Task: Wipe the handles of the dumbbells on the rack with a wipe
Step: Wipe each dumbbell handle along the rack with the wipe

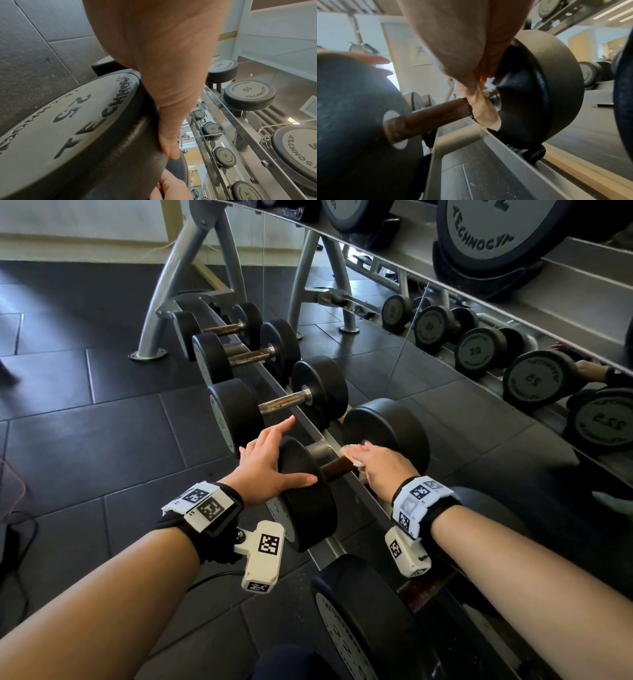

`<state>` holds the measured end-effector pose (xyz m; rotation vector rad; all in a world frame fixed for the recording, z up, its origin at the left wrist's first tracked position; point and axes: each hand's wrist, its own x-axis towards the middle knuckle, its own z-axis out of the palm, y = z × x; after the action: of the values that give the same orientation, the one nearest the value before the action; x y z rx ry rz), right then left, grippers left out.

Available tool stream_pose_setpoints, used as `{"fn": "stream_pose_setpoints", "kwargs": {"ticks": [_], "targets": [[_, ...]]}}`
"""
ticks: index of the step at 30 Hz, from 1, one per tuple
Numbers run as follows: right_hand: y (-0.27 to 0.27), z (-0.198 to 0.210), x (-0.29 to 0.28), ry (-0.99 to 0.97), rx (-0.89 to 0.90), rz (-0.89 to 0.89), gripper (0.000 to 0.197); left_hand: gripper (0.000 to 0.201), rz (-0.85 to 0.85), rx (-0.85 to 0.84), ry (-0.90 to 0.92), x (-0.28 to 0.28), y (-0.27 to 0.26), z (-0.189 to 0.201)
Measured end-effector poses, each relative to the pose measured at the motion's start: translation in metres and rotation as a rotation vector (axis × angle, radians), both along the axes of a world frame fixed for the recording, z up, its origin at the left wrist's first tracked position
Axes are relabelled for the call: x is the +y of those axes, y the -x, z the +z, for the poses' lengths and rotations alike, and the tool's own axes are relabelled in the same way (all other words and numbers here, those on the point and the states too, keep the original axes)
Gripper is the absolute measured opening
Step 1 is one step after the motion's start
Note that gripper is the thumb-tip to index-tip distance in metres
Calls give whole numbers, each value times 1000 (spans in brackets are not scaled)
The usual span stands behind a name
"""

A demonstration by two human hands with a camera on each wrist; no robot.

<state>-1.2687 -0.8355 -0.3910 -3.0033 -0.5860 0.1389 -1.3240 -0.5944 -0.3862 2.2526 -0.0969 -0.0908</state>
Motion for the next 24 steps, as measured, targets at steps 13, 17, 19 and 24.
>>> {"fn": "stream_pose_setpoints", "kwargs": {"ticks": [13, 17, 19, 24], "targets": [[19, -4, -20, -644, 141, -421, 9, 102, -12, -27, -10, 2, -5, -8], [16, -15, -11, -465, -57, -387, 17, 99, -23, -40, -8, 4, -5, -12], [10, -17, -5, -387, -130, -334, 18, 98, -30, -50, -11, 5, -6, -12], [-5, -22, -2, -253, -144, -277, 11, 95, -40, -59, -12, 4, -5, -12]]}}
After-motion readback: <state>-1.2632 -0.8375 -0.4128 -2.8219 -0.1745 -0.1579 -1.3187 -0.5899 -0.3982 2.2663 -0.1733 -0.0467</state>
